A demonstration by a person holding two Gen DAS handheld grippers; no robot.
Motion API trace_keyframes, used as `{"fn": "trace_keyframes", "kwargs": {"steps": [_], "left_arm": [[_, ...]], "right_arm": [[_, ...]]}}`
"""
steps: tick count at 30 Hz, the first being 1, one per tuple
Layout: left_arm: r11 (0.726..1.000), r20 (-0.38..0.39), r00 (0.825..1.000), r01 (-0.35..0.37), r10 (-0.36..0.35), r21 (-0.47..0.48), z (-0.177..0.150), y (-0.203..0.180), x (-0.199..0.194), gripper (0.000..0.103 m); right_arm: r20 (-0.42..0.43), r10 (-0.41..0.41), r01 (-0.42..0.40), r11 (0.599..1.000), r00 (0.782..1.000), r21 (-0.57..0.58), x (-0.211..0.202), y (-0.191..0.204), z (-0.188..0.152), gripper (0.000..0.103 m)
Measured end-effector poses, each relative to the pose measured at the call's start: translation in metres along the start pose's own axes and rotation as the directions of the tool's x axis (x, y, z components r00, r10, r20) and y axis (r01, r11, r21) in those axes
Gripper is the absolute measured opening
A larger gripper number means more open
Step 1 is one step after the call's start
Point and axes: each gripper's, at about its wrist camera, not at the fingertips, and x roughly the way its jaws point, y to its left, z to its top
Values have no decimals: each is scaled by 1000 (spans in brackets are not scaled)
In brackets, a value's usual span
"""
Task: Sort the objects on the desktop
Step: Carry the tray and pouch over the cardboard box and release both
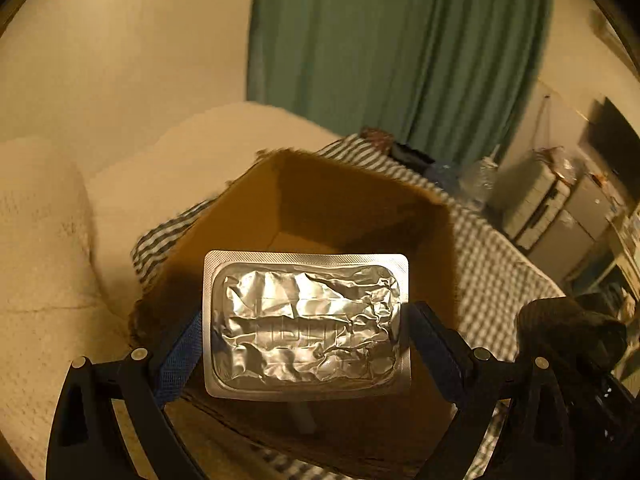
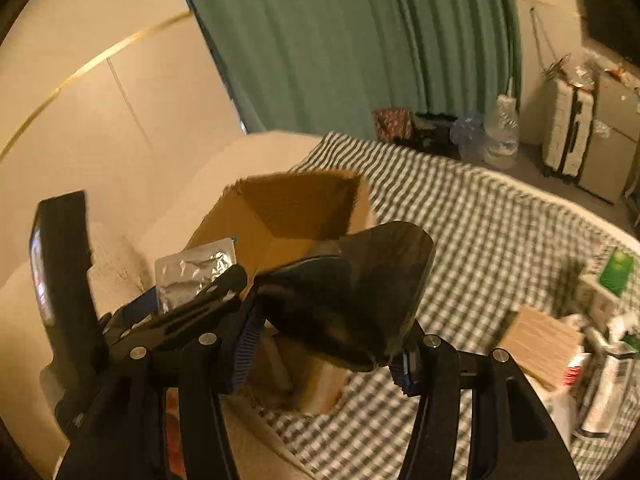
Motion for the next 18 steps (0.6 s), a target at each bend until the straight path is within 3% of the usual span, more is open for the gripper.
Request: {"fn": "trace_keyframes", "kwargs": {"steps": [5, 11, 12, 13, 14, 18], "left_arm": [[998, -12, 999, -44, 43, -35, 0, 17, 5, 98], [994, -24, 996, -92, 91, -63, 4, 26, 4, 103], [992, -32, 995, -101, 99, -76, 4, 27, 2, 103], [990, -42, 994, -108, 104, -86, 5, 29, 1, 103], [989, -50, 993, -114, 110, -90, 5, 29, 1, 103], [984, -50, 988, -150, 146, -92, 6, 32, -5, 103]], "right_arm": [[-43, 16, -16, 1000, 999, -2, 32, 8, 10, 54], [-44, 60, -59, 998, 997, 38, 40, 18, 29, 55], [-42, 76, -74, 996, 996, 48, 40, 20, 33, 60], [-36, 86, -84, 995, 996, 62, 38, 21, 38, 81], [-20, 82, -80, 994, 996, 81, 34, 22, 43, 95], [85, 63, -69, 995, 994, 74, 2, 25, 55, 95]]}}
